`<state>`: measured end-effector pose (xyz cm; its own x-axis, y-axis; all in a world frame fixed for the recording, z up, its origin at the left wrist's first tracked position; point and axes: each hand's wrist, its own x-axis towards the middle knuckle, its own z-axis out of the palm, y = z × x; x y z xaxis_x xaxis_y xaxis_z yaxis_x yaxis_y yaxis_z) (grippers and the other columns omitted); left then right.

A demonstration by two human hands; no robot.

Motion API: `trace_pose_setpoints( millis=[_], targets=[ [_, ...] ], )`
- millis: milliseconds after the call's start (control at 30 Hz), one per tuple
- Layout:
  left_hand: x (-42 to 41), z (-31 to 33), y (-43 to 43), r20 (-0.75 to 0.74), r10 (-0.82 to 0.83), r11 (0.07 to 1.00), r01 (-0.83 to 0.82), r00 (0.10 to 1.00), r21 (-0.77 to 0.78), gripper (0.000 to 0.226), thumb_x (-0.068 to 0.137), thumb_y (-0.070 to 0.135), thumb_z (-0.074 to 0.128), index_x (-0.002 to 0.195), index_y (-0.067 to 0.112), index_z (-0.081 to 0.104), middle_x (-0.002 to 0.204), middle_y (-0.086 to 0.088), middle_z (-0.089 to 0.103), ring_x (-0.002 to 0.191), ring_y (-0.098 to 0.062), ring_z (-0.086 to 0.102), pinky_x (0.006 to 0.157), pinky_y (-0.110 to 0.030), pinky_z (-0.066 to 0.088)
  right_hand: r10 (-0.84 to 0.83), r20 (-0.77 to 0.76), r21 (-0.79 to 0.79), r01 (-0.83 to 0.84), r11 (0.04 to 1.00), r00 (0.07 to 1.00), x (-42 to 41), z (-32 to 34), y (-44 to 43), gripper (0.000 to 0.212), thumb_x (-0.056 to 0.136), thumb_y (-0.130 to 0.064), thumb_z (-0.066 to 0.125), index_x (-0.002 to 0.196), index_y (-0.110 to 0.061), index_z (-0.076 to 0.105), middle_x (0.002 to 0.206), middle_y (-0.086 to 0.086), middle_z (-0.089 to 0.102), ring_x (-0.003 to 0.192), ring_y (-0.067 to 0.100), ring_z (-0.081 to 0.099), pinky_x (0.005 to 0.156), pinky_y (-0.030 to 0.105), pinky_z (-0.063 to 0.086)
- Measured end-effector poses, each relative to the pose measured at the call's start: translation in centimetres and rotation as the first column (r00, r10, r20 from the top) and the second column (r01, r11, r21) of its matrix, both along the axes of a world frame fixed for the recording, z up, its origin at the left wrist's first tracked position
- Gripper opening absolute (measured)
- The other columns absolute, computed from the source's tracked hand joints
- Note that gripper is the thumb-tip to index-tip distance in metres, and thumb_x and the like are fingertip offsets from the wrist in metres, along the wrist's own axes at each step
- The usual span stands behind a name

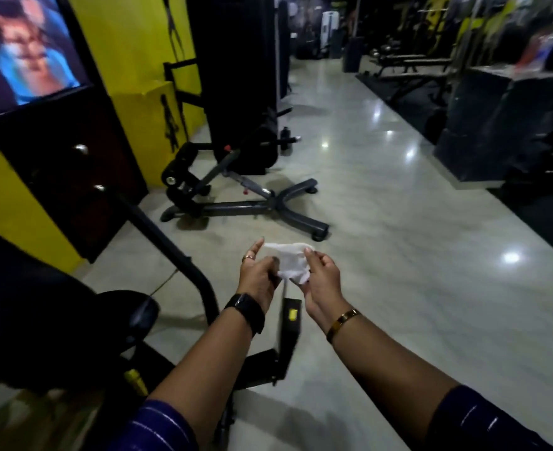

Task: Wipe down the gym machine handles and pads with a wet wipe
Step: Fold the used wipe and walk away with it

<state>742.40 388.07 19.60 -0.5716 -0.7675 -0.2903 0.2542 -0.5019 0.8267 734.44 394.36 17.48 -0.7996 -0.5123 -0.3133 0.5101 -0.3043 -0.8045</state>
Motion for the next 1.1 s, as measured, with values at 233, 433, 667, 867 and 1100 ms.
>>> trace_pose_setpoints(
  millis=[233,433,667,867,1100],
  targets=[
    [-17.6,1.5,17.2,-0.054,-0.212,0.976,0.214,0.976,0.037,0.022,0.097,0.000,0.049,0.113,0.006,0.062,0.090,-0.006,0.066,0.072,-0.014,0.067,0.064,-0.024,0.057,-0.254,-0.099,-0.002,0.255,0.967,0.962,-15.9,1.9,18.1,0.008,0.092,-0.013,0.063,0.091,-0.005,0.060,0.096,0.018,0.064,0.089,0.032,0.060,0.086,0.050,0.051],
    [-30.0,2.3,28.2,-0.059,-0.433,0.901,0.434,0.899,-0.002,0.029,0.098,0.009,0.054,0.127,0.010,0.057,0.107,-0.009,0.060,0.095,-0.024,0.059,0.076,-0.029,0.054,-0.483,-0.093,-0.014,0.484,0.875,0.870,-25.9,4.0,31.0,0.009,0.093,-0.013,0.061,0.086,-0.008,0.059,0.082,0.010,0.062,0.073,0.021,0.059,0.066,0.034,0.051],
    [-42.5,2.3,37.4,-0.123,-0.600,0.795,0.606,0.791,0.019,0.017,0.093,0.002,0.060,0.100,0.014,0.050,0.084,-0.007,0.064,0.066,-0.016,0.064,0.058,-0.026,0.057,-0.681,-0.056,-0.040,0.680,0.732,0.730,-36.1,3.6,41.1,0.008,0.093,-0.011,0.061,0.089,-0.005,0.058,0.086,0.013,0.062,0.079,0.026,0.059,0.070,0.036,0.050],
    [-55.9,1.2,41.9,-0.112,-0.681,0.725,0.688,0.723,0.034,0.022,0.094,-0.001,0.055,0.109,0.010,0.043,0.089,-0.011,0.061,0.072,-0.019,0.062,0.056,-0.025,0.056,-0.769,-0.027,-0.047,0.767,0.639,0.639,-47.4,3.4,45.7,0.010,0.094,-0.012,0.060,0.085,-0.009,0.056,0.082,0.009,0.064,0.072,0.020,0.062,0.065,0.031,0.053],
    [-73.3,3.4,45.9,-0.093,-0.822,0.566,0.824,0.562,-0.019,0.023,0.095,-0.002,0.052,0.081,0.016,0.053,0.090,-0.007,0.064,0.083,-0.020,0.063,0.071,-0.029,0.057,-0.872,0.002,-0.053,0.871,0.488,0.489,-63.4,4.6,49.8,0.011,0.094,-0.011,0.060,0.084,-0.008,0.057,0.083,0.009,0.065,0.076,0.021,0.062,0.071,0.034,0.051]
  ],
)
